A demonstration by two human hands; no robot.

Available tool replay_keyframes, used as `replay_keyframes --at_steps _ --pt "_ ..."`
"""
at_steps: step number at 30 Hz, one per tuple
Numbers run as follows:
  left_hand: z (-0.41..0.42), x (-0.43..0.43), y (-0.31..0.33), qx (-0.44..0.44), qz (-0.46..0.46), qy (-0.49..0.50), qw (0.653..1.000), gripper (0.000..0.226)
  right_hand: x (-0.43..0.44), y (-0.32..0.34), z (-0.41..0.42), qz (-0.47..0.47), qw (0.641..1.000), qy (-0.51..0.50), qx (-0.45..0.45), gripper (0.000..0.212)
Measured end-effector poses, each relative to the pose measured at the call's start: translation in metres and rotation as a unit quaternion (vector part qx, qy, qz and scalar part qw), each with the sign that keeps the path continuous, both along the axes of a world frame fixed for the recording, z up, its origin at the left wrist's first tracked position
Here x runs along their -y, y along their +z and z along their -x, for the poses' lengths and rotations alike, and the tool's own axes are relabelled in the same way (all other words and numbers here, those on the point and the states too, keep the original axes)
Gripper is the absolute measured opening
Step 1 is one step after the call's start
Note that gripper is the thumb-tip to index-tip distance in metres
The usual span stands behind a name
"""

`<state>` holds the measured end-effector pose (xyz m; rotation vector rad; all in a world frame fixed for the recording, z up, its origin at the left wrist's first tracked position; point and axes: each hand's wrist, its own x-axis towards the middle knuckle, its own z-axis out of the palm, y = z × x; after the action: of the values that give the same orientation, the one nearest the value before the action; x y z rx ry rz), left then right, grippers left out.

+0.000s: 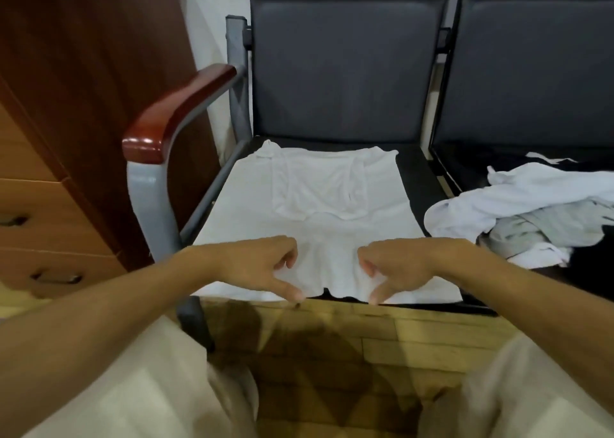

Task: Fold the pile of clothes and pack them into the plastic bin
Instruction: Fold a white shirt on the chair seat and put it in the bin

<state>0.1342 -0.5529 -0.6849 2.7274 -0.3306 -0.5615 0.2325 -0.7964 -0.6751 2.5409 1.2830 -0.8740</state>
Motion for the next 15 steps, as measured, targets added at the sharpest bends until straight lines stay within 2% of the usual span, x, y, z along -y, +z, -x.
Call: replay_keyframes --at_steps 2,3,5,9,12,15 --pt "0.001 0.005 -0.008 0.028 -0.101 -0.068 0.992 0.049 0.0 -0.009 0.016 0.082 0.992 0.058 0.075 0.095" --pt "0.001 0.007 -0.011 0.046 -0.136 -0.095 0.985 0.047 0.001 -0.015 0.021 0.085 0.987 0.078 0.112 0.103" --pt "-0.001 0.01 -0.013 0.053 -0.155 -0.114 0.98 0.037 0.005 -0.019 0.025 0.034 0.982 0.103 0.154 0.09" --pt "-0.008 0.01 -0.006 0.026 -0.104 -0.067 0.992 0.011 0.018 -0.015 0.02 -0.074 0.991 0.062 0.096 0.034" --pt "-0.01 0.005 -0.001 0.029 -0.037 -0.005 0.999 0.009 0.022 -0.015 0.018 -0.1 0.986 0.056 0.118 0.027" --pt "-0.013 -0.001 0.005 0.051 0.061 0.094 0.992 0.005 0.022 -0.009 0.007 -0.159 0.98 -0.01 0.119 0.017"
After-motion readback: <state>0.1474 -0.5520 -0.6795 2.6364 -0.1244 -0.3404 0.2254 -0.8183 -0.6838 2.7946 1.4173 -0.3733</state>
